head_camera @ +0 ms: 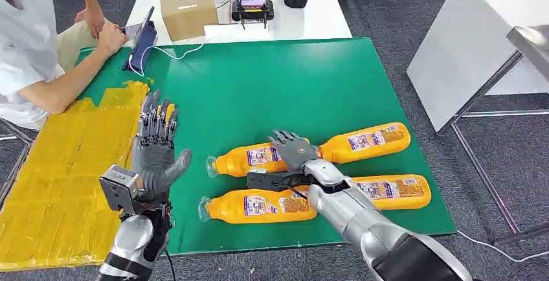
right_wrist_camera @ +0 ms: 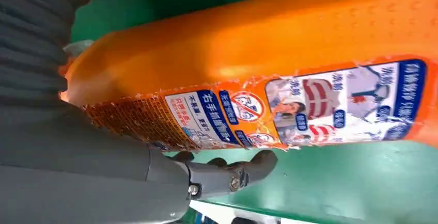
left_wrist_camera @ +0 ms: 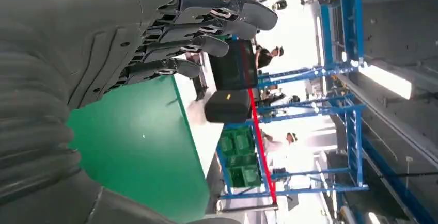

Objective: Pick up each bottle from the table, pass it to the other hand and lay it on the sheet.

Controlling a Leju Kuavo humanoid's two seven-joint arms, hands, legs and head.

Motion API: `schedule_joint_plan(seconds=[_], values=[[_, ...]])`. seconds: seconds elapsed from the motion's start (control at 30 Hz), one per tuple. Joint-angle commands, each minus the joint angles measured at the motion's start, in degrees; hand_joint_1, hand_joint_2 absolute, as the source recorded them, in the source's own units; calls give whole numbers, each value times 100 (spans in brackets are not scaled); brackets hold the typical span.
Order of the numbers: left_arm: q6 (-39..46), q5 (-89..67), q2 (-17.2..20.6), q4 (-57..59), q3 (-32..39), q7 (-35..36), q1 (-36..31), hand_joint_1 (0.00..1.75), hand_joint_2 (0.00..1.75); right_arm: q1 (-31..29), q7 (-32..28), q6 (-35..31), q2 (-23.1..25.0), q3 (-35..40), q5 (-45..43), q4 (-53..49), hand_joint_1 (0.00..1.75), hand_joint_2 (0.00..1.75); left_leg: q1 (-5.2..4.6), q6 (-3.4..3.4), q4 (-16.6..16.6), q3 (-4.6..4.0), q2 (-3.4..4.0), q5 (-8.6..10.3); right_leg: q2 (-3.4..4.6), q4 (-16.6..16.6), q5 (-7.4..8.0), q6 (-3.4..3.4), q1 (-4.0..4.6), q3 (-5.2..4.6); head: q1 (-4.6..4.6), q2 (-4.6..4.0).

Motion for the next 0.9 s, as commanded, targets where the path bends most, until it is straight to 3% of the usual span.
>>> schedule_joint_plan(seconds=[0.03, 0.1, 0.13, 0.2, 0.23, 0.4, 0.57, 0.63, 0.77, 0.83, 0.9], values=[[-29, 52, -30, 434, -184, 18, -276, 0, 175, -164, 96, 97, -33, 5, 78, 608, 0, 175, 12, -8, -1, 21, -35, -5, 15, -6, -9, -11, 5, 30, 0, 0], [-34, 61, -38, 423, -197, 25, -266, 0, 175, -146, 151, 37, -43, 63, 162, 614, 0, 175, 15, -8, 2, 24, -40, -8, 16, -7, -11, -13, 7, 36, 0, 0], [-43, 71, -41, 413, -204, 28, -257, 0, 175, -140, 170, -4, -46, 92, 207, 605, 16, 175, 19, -10, 3, 30, -45, -10, 21, -7, -13, -16, 9, 43, 0, 0], [-58, 94, -36, 377, -196, 40, -220, 0, 175, -135, 246, -126, -49, 185, 340, 579, 131, 175, 15, -9, 3, 24, -39, -8, 18, -7, -11, -13, 7, 37, 0, 0], [-60, 98, -35, 368, -190, 43, -209, 0, 175, -133, 271, -171, -47, 200, 373, 568, 138, 175, 7, -5, -2, 15, -25, -3, 9, -5, -6, -7, 1, 22, 0, 0], [-61, 102, -36, 359, -186, 47, -200, 0, 175, -129, 280, -211, -45, 202, 395, 554, 140, 175, 12, -9, -2, 24, -33, -7, 16, -8, -10, -12, 5, 34, 0, 0], [-106, 110, -24, 275, -153, 81, -126, 0, 175, -60, 308, -665, -50, 115, 509, 375, 171, 175, 8, -6, -2, 15, -21, -4, 13, -6, -5, -8, 3, 22, 0, 0], [-132, 91, -15, 214, -152, 101, -85, 0, 175, -27, 361, -872, -61, 73, 604, 290, 175, 175, 6, -5, -3, 14, -18, -3, 13, -6, -4, -7, 2, 20, 0, 0], [-149, 49, -11, 105, -144, 135, 26, 0, 175, 166, 354, -1649, -133, -252, 596, -52, 175, 175, 8, -6, -2, 16, -20, -5, 17, -7, -6, -8, 3, 23, 0, 0], [-147, 49, -12, 98, -143, 135, 42, 0, 175, 170, 341, -1646, -141, -268, 594, -58, 175, 175, 5, -5, -2, 10, -18, -4, 13, -4, -5, -7, 1, 16, 0, 0], [-134, 15, -12, 57, -132, 143, 109, 0, 175, 432, 16, -2616, -151, -783, 317, -562, 175, 175, 12, -9, 4, 19, -23, -13, 29, -2, -13, -12, 4, 28, 0, 0]])
